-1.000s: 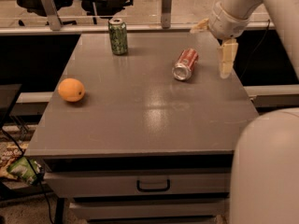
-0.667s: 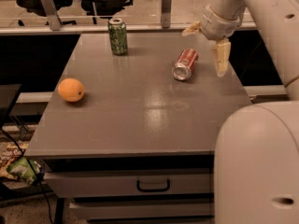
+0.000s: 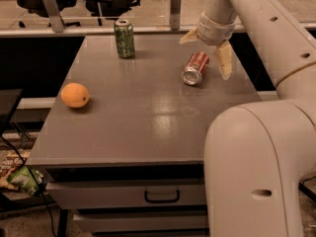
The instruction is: Place coke can upright
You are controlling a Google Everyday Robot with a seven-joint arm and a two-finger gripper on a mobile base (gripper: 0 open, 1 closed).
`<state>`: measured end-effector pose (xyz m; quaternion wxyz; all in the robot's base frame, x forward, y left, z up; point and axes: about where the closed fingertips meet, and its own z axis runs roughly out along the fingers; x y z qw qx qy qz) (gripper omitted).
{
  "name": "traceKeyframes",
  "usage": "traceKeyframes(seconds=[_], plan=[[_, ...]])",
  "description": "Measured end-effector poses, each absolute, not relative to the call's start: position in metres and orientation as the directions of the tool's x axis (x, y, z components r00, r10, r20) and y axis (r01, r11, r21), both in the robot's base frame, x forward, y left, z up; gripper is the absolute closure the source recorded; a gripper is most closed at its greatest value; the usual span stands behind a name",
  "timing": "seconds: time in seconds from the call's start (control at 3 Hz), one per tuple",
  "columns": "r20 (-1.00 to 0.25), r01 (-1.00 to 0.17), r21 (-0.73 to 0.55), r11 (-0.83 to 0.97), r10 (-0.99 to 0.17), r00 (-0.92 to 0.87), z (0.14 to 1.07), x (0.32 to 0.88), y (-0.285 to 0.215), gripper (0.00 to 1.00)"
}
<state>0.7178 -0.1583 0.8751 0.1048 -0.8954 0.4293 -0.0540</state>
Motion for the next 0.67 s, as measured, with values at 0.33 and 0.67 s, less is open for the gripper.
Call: traceKeyframes(seconds=[0.33, 0.67], plan=[[0.022, -0.711, -0.215, -0.670, -0.731, 0.682, 0.8691, 0.7227, -0.1494, 0.00], [0.028, -0.662, -0.214, -0.718, -0.682, 0.730, 0.8642, 0.7302, -0.1414, 0.00]])
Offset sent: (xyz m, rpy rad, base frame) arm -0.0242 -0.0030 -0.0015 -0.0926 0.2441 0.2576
